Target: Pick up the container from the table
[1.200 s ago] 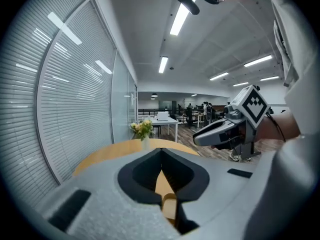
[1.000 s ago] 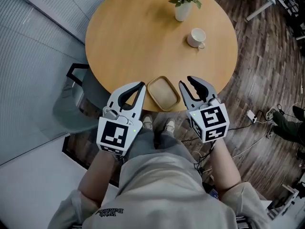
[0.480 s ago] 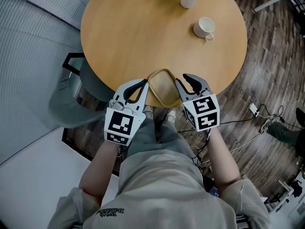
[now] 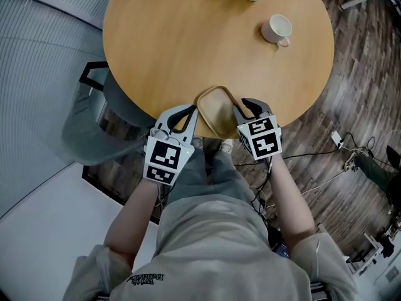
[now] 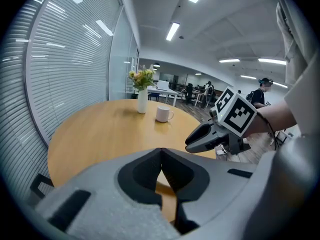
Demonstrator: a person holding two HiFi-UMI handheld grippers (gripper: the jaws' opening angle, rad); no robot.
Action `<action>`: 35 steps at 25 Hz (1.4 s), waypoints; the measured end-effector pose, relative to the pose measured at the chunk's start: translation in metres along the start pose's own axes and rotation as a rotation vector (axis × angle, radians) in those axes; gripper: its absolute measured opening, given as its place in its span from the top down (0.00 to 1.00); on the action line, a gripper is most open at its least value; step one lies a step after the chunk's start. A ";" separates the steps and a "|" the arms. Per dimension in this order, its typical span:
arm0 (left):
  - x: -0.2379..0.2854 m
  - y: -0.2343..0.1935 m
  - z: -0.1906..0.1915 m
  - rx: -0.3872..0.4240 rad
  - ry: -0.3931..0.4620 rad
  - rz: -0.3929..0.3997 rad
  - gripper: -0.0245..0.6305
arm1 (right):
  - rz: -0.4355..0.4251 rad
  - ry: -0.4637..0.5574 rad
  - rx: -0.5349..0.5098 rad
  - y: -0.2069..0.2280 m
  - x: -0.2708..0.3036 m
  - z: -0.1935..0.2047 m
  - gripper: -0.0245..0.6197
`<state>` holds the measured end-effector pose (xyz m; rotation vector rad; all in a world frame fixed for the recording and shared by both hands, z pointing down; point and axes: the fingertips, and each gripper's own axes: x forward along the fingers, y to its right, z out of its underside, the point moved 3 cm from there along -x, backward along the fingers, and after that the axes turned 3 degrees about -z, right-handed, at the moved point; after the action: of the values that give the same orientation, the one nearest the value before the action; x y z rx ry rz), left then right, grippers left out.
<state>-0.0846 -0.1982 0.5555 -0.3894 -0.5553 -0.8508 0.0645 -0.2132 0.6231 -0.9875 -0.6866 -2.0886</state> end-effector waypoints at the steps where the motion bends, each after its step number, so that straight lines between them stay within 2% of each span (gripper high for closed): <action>1: 0.002 0.001 0.003 -0.007 -0.007 0.005 0.93 | -0.001 -0.017 -0.001 0.001 0.003 0.004 0.80; 6: 0.009 0.001 0.019 -0.093 -0.027 0.006 0.93 | -0.011 -0.106 -0.010 0.001 0.015 0.019 0.80; 12: 0.013 0.007 0.038 -0.103 -0.068 0.014 0.93 | -0.020 -0.170 -0.023 0.000 0.025 0.032 0.80; 15: 0.013 0.008 0.046 -0.134 -0.078 0.014 0.93 | -0.025 -0.182 -0.029 0.000 0.029 0.036 0.80; 19: 0.011 0.010 0.049 -0.137 -0.083 0.010 0.93 | -0.027 -0.208 -0.035 0.004 0.032 0.042 0.87; 22: 0.010 0.011 0.049 -0.137 -0.082 0.007 0.93 | -0.035 -0.219 0.011 0.008 0.032 0.045 0.89; 27: 0.005 0.013 0.049 -0.130 -0.071 0.003 0.93 | -0.017 -0.168 0.044 0.009 0.026 0.037 0.90; 35: -0.011 0.014 0.018 -0.098 0.005 -0.021 0.93 | 0.022 -0.028 0.005 0.009 -0.012 -0.001 0.91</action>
<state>-0.0849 -0.1740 0.5620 -0.4711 -0.5153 -0.9009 0.0769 -0.2149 0.6147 -1.0191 -0.6917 -2.0560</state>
